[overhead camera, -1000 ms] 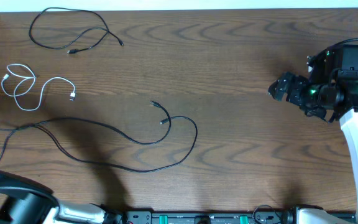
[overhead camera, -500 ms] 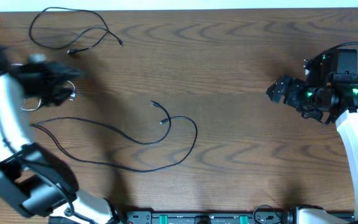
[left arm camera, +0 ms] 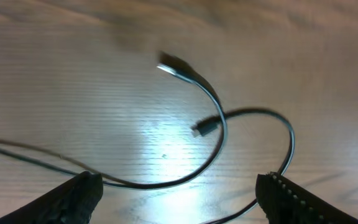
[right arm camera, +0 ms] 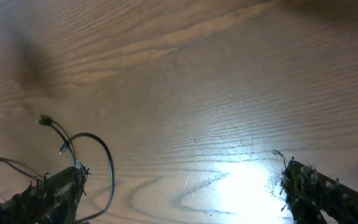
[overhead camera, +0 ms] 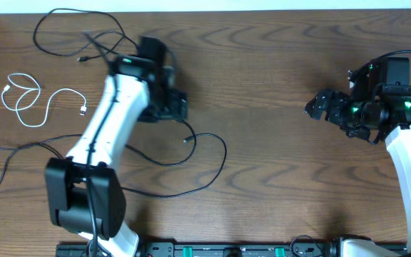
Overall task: Untangle cables
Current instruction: 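Reach the left gripper to the black cable end at center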
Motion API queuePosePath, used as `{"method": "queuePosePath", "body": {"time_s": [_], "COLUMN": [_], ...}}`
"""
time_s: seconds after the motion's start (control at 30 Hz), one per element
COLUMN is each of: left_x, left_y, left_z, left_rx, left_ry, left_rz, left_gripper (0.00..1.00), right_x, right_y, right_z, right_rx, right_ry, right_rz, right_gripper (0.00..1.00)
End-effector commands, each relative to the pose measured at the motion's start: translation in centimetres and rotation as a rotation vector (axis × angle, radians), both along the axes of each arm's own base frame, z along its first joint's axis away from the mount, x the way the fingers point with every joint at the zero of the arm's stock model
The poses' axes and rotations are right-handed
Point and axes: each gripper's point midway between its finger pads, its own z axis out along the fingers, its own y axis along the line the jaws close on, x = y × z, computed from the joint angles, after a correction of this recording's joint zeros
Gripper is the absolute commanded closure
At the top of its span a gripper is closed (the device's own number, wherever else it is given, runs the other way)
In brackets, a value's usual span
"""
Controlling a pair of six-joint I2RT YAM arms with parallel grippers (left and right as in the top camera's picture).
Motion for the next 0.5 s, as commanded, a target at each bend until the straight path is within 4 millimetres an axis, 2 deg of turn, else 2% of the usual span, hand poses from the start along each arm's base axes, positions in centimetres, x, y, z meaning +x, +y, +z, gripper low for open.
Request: {"method": "queuePosePath", "body": {"time_s": [0.0,0.1,0.27,0.47], "left_x": [-2.0,-2.8,-3.9,-5.8], "left_y": [-1.2,-2.5,-2.9,-4.0], "left_z": [-2.5,-4.3,-7.4,-8.6], "left_rx": [0.082,0.06,0.043,-0.011], "left_ry": [0.04,0.041,0.043,0.093], "left_rz": [-0.096,-0.13,-0.142,-0.166], "left_gripper": [0.01,0.01,0.01,0.01], "right_x": [-0.2,-0.4,-0.8,-0.9], "right_y": [0.6,0.6,0.6,0.6], "right_z": [-0.1,-0.2,-0.3,-0.4], "right_rx": [0.023,0.024,0.025,0.025], "right_ry": [0.012,0.017,0.035,0.042], "right_rz": [0.007,0.007,0.007,0.006], "right_gripper": [0.01,0.01,0.01,0.01]}}
